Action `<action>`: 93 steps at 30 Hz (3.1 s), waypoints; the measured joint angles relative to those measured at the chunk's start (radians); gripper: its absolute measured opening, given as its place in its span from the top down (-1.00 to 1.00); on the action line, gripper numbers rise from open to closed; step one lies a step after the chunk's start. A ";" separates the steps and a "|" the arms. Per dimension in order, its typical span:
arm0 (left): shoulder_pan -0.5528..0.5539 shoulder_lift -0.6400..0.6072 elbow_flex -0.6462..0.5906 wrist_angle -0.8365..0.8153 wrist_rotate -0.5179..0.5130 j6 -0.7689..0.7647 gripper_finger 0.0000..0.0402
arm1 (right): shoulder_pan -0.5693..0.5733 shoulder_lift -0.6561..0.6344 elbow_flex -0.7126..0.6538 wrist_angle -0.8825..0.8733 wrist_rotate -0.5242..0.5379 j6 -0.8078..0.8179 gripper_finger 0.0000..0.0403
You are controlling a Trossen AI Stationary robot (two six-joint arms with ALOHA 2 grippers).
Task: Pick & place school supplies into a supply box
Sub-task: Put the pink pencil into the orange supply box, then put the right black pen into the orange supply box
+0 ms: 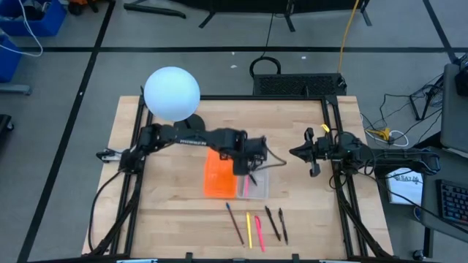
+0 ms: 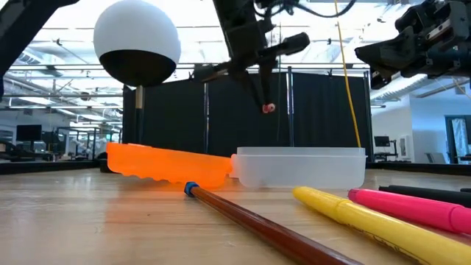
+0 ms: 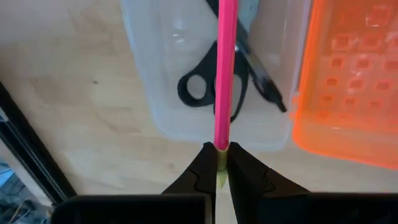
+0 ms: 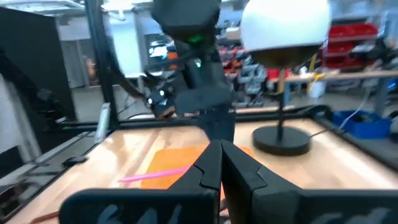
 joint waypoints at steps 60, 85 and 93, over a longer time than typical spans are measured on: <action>0.039 -0.002 -0.329 0.428 -0.064 -0.024 0.57 | 0.000 0.000 0.000 0.029 0.034 -0.065 1.00; 0.009 -0.027 -0.325 0.446 -0.090 -0.119 0.56 | 0.000 0.000 0.000 0.027 0.025 -0.043 1.00; -0.002 -0.060 -0.325 0.380 -0.076 -0.192 0.56 | 0.000 0.000 0.000 0.025 0.022 -0.043 1.00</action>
